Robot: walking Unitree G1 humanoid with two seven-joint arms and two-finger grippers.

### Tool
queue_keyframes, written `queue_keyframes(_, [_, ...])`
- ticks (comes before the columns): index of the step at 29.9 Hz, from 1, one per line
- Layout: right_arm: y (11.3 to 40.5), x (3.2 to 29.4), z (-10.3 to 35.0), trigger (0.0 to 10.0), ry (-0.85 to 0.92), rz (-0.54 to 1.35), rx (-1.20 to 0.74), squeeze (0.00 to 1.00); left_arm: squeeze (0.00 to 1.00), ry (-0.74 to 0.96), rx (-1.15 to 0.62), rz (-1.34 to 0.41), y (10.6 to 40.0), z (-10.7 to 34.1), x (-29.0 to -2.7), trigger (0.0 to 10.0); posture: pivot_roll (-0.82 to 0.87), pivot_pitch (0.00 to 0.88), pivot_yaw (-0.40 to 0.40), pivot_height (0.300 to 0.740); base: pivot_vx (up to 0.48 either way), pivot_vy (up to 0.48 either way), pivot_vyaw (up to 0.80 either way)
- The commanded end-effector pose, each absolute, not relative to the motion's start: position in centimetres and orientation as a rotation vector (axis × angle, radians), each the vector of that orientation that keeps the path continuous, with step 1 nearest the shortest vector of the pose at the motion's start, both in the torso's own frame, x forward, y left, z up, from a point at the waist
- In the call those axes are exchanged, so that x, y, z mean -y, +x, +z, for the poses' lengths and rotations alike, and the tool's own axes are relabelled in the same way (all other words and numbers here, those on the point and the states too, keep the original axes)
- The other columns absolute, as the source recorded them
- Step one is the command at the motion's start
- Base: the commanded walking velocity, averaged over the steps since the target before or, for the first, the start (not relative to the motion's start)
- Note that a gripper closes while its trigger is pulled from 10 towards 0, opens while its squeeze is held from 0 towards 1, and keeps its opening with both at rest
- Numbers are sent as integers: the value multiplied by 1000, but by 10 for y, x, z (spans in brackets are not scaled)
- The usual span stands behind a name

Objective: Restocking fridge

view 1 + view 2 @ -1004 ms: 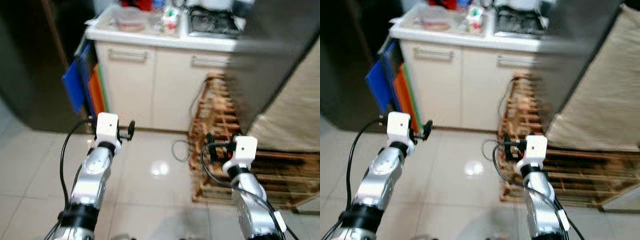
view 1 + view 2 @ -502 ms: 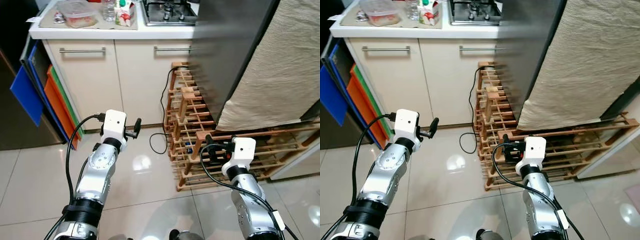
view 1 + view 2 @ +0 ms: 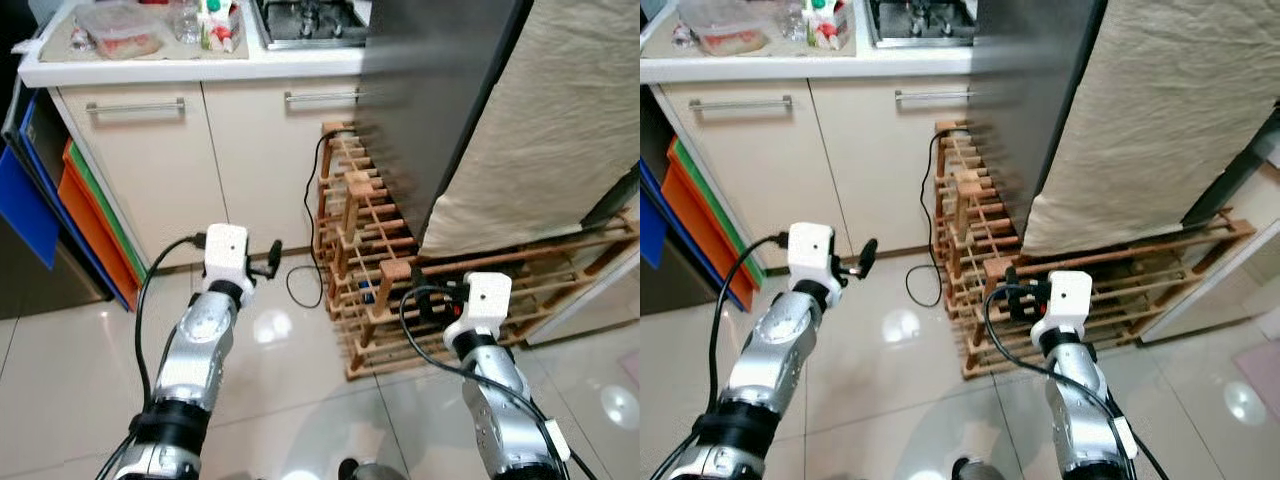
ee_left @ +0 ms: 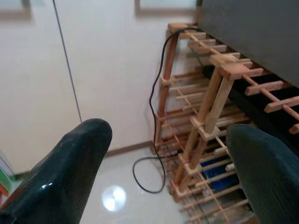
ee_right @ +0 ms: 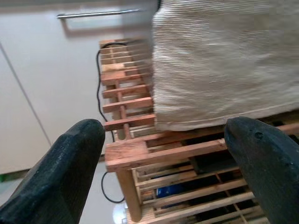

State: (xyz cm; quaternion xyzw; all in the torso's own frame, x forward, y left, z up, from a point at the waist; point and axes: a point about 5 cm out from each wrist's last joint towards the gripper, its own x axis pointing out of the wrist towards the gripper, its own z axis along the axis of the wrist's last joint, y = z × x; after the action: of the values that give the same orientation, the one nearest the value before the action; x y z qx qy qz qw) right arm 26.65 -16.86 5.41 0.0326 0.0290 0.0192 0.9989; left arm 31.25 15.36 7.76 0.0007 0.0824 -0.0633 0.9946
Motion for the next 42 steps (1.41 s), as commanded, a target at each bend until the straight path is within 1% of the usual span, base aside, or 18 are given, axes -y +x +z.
queue_keyframes(1, [266, 173, 55, 10000, 83, 16, -48, 0, 0, -42, -200, -134, 311, 72, -151, 10000, 65, 11, -20, 740, 0, 0, -750])
queue_keyframes(4, [266, 172, 55, 10000, 98, 15, -51, 0, 0, -70, -212, -137, 310, 70, -149, 10000, 67, 8, -20, 740, 0, 0, -750])
queue_keyframes(10, [268, 169, 55, 10000, 95, 22, -50, 0, 0, -8, -190, -172, 311, 72, -146, 10000, 71, 3, -20, 740, 0, 0, -748])
queue_keyframes(14, [268, 169, 54, 10000, 91, 26, -55, 0, 0, 59, -161, -192, 313, 77, -145, 10000, 71, 4, -21, 740, 0, 0, -747])
queue_keyframes(15, [269, 169, 54, 10000, 89, 28, -56, 0, 0, 113, -128, -213, 314, 81, -144, 10000, 71, 3, -21, 740, 0, 0, -750])
queue_keyframes(21, [269, 167, 54, 10000, 87, 31, -57, 0, 0, 98, -127, -218, 316, 84, -144, 10000, 70, 2, -17, 740, 0, 0, -749])
queue_keyframes(24, [269, 166, 54, 10000, 88, 31, -57, 0, 0, 97, -127, -228, 316, 84, -143, 10000, 70, 3, -13, 740, 0, 262, -750])
queue_keyframes(37, [269, 167, 52, 10000, 87, 26, -60, 0, 0, 122, -118, -251, 321, 87, -140, 10000, 63, 9, -6, 740, 0, 462, -749])
queue_keyframes(42, [268, 167, 52, 10000, 88, 20, -61, 0, 0, 133, -104, -265, 324, 91, -138, 10000, 60, 10, -1, 740, 0, 0, -749])
